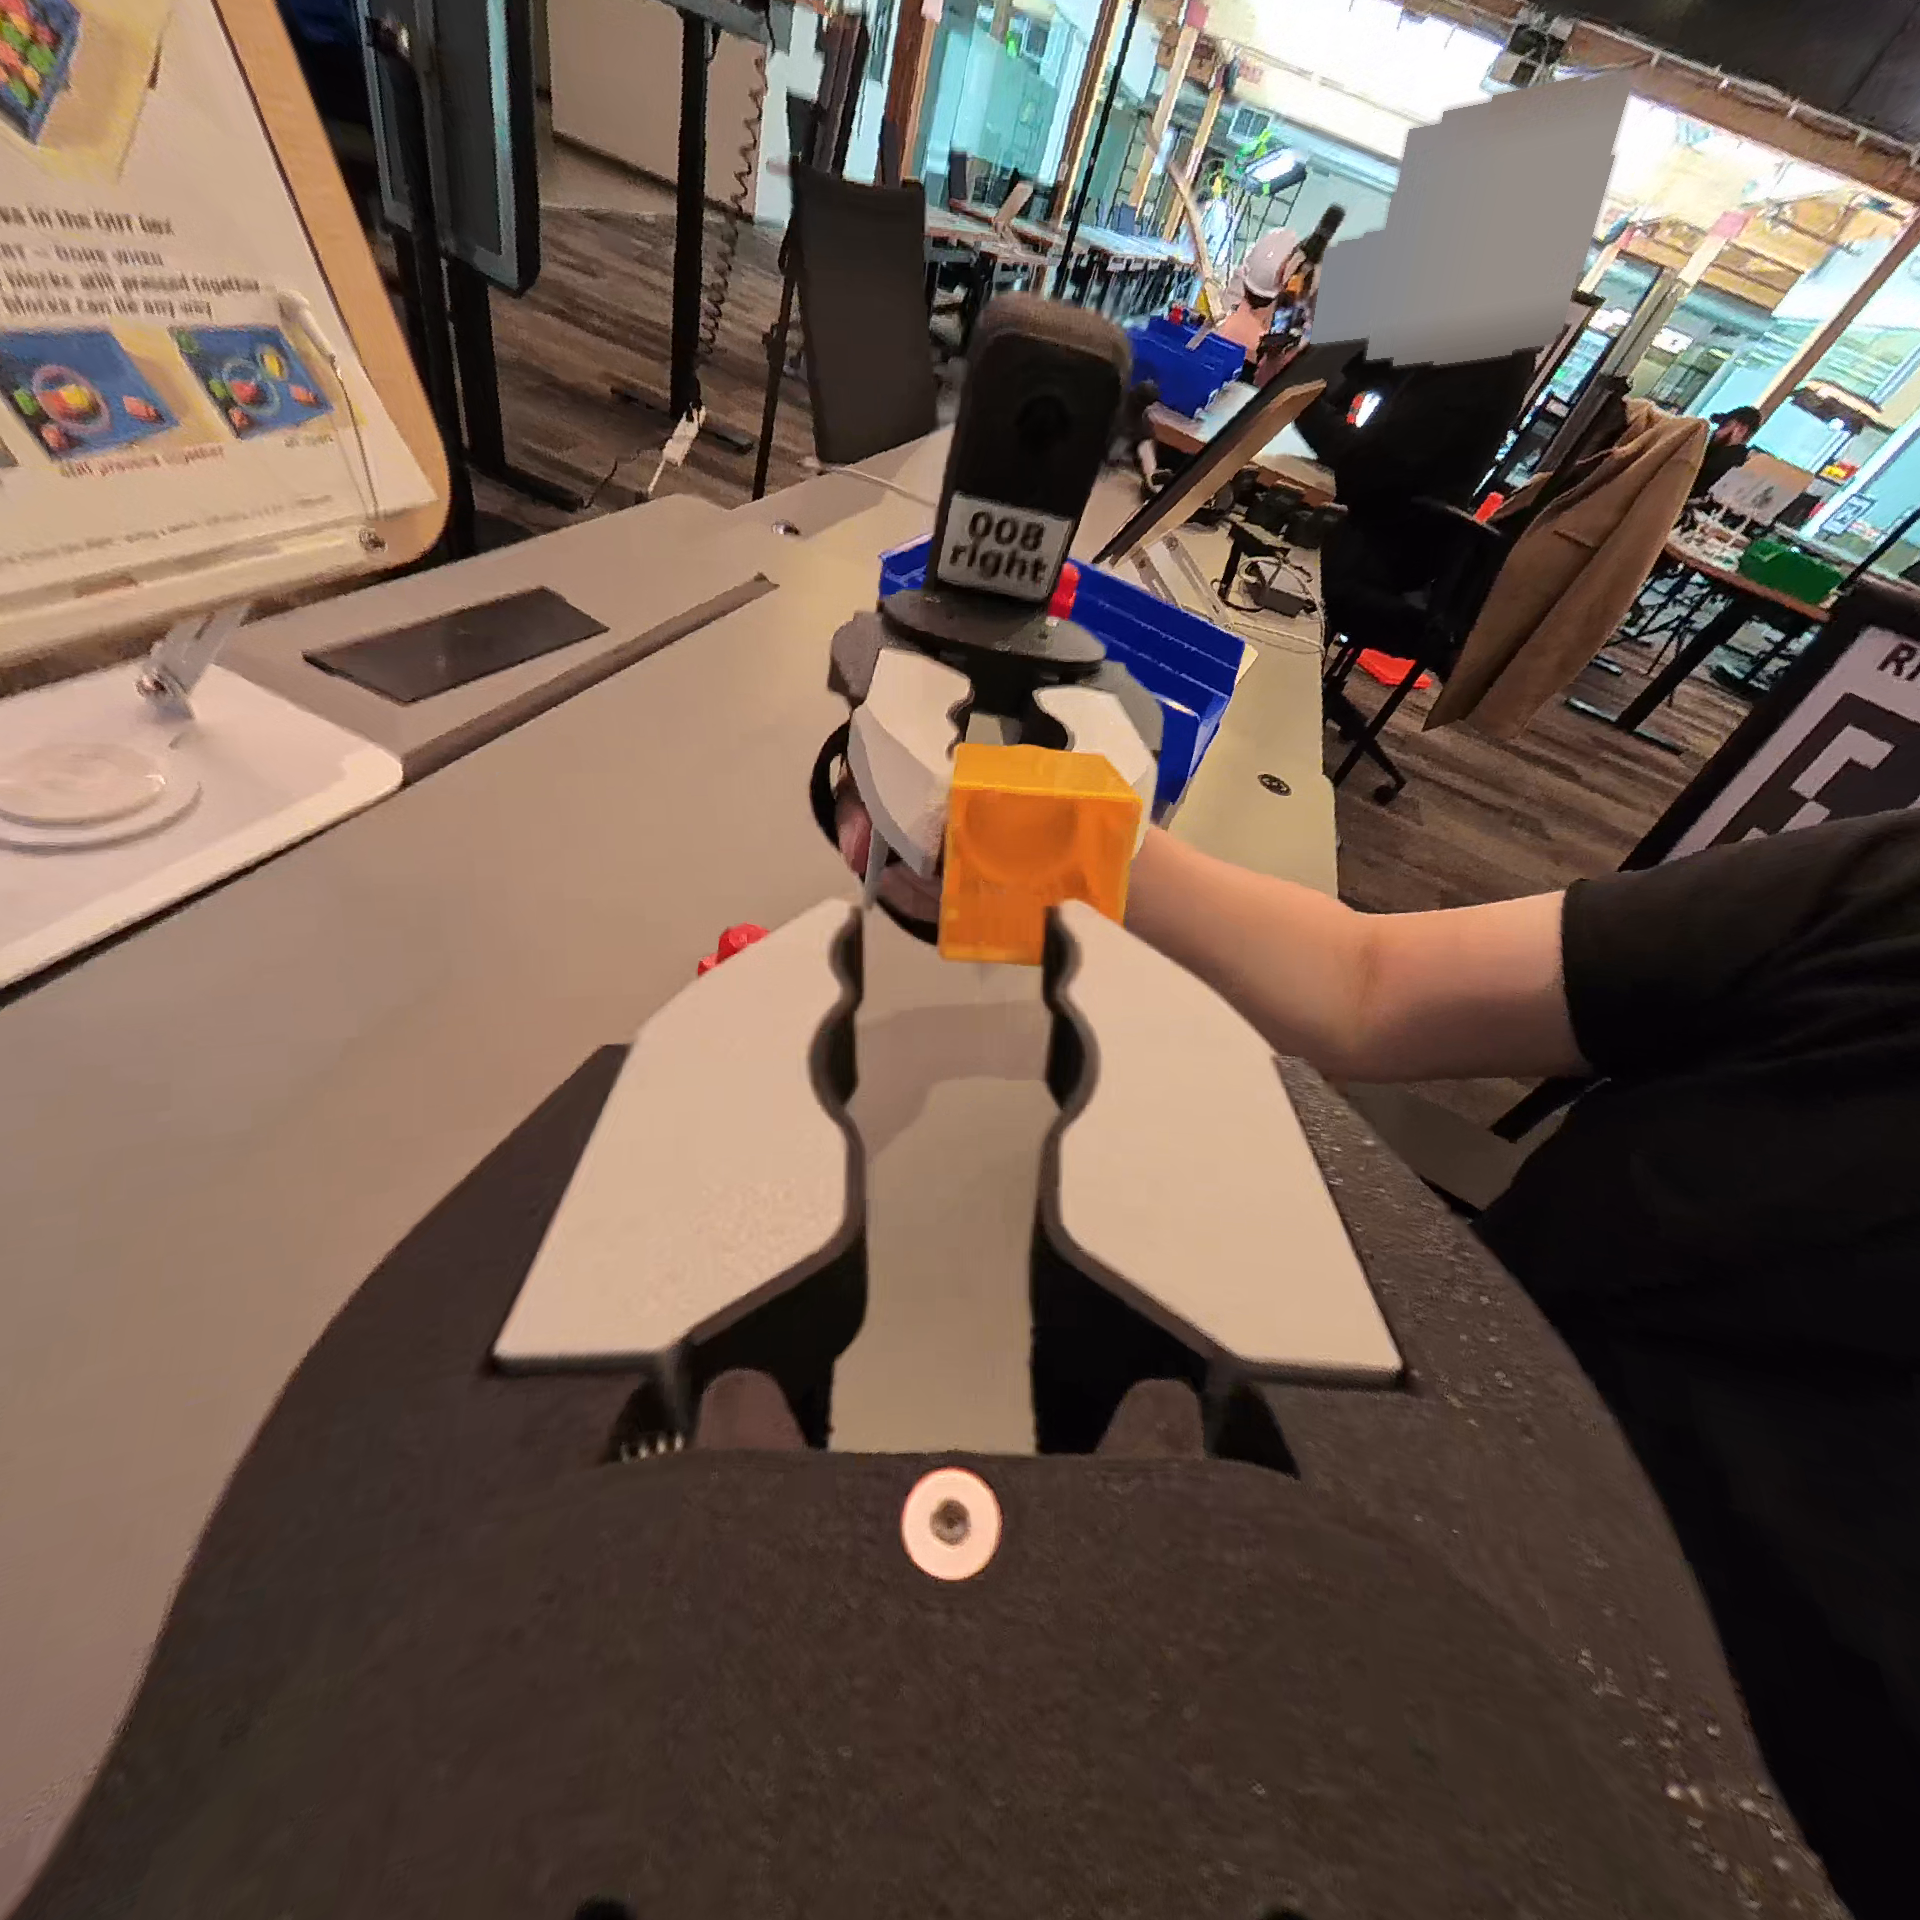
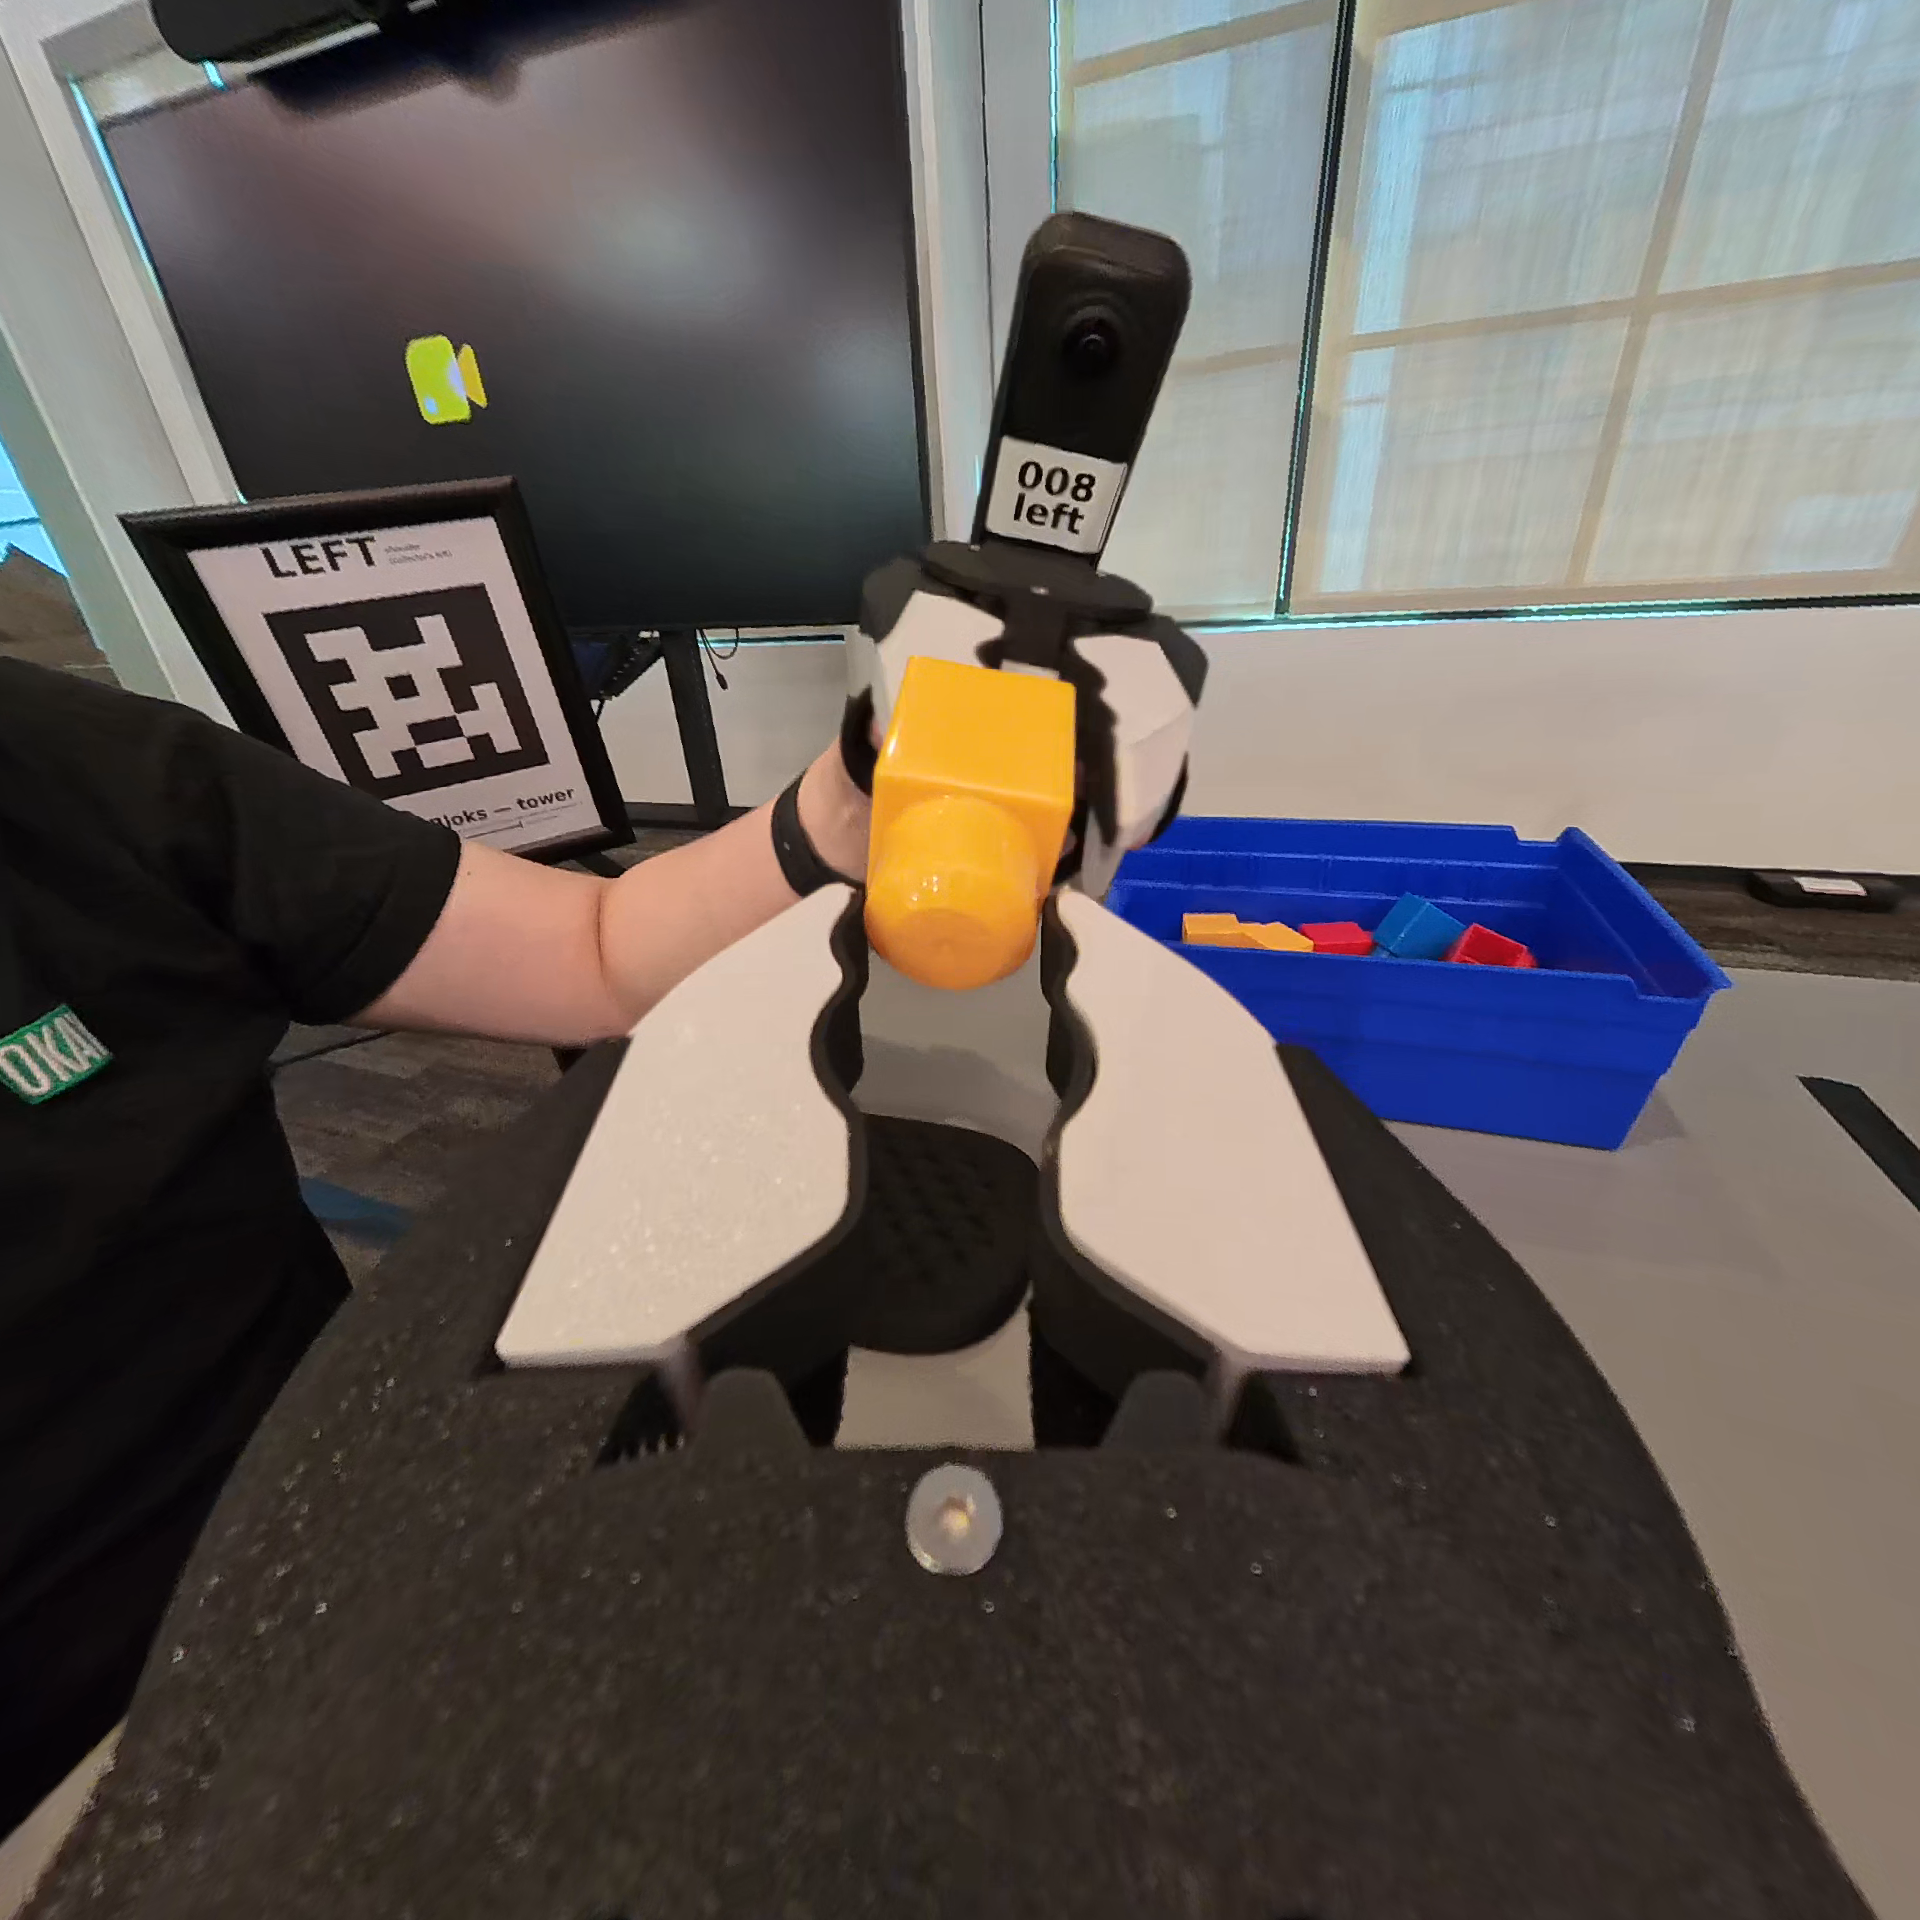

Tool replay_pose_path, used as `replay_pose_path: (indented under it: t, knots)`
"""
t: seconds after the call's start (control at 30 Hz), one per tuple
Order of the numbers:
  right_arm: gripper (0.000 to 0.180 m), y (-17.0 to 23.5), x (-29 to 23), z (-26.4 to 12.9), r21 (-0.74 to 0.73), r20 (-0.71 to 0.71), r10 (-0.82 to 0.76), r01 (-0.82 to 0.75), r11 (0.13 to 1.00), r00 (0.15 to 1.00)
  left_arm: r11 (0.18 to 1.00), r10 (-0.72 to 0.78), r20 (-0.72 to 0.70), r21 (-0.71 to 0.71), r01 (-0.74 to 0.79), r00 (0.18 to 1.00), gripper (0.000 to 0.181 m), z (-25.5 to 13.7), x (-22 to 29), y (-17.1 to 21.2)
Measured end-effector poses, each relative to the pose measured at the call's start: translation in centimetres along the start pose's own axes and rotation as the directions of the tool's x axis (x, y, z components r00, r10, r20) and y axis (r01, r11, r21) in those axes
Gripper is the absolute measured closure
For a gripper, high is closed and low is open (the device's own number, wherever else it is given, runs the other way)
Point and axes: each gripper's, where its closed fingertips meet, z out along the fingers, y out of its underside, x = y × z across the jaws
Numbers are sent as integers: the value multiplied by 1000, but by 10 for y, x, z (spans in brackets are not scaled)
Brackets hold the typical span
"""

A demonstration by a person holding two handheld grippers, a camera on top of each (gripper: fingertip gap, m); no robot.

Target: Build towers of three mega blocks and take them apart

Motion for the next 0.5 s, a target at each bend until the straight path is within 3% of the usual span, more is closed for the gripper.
replay_pose_path:
  t: [0.13,0.27,0.33,0.5]
  knots:
    - [149,10,6,-9,-114,-60,-65,58,992,996,996,29,28,-81,-26,999,132,-7,-3,8]
    - [149,30,11,-18,-322,-108,-166,124,939,980,952,202,78,-251,-177,976,119,-4,1,19]
    - [149,42,11,-20,-430,-107,-228,161,888,968,913,258,80,-347,-216,963,120,5,4,29]
    - [149,61,1,-17,-586,-49,-299,215,781,953,821,240,73,-547,-162,968,129,30,0,64]
